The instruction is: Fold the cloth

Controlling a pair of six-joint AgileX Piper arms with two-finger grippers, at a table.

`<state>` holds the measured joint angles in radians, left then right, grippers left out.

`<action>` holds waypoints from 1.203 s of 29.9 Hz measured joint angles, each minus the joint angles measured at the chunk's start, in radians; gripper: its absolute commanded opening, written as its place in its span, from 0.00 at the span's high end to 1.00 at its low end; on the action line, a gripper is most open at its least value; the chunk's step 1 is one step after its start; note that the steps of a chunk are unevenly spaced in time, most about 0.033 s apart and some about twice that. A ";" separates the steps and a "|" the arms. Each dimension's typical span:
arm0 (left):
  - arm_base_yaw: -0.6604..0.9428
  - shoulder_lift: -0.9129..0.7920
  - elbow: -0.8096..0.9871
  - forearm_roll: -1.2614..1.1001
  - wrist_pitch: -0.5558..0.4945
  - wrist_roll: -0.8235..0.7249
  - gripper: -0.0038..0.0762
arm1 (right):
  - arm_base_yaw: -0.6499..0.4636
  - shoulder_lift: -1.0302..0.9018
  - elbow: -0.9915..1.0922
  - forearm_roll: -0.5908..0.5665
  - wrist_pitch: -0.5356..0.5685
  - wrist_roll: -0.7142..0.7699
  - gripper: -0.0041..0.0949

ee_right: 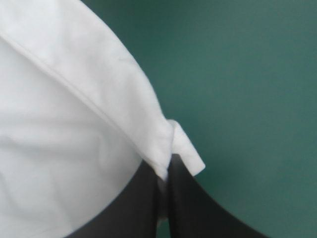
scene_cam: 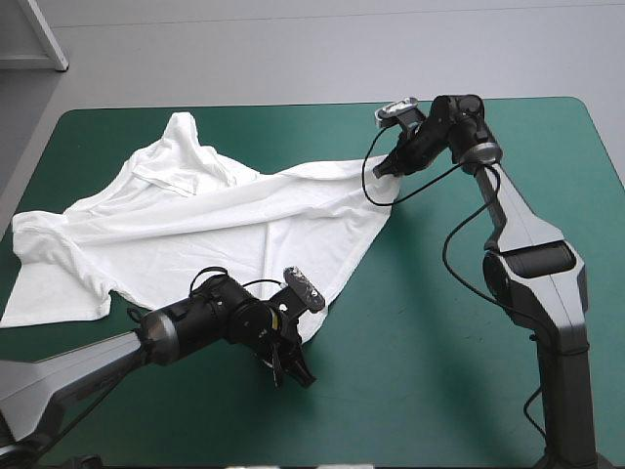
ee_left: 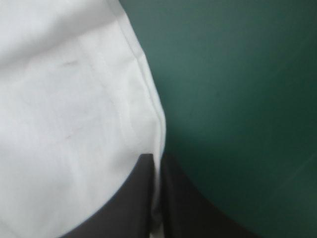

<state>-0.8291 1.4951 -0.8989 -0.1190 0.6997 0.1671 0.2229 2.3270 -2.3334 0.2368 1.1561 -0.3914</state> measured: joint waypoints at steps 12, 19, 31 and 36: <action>0.000 -0.181 -0.167 0.431 -0.032 -0.219 0.93 | 0.004 -0.326 -0.012 0.103 0.036 -0.006 0.97; 0.020 -0.182 -0.430 0.777 -0.004 -0.244 0.93 | 0.004 -0.525 -0.013 0.120 -0.007 -0.009 0.97; 0.433 -0.161 -0.847 0.580 -0.064 -0.006 0.92 | 0.004 -0.737 -0.018 0.129 -0.040 -0.024 0.97; 0.488 -0.149 -1.066 0.496 -0.049 0.102 0.92 | 0.004 -0.837 -0.018 0.137 -0.123 -0.028 0.97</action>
<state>-0.3415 1.3463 -1.9650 0.3774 0.6511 0.2689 0.2269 1.4896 -2.3510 0.3739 1.0332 -0.4192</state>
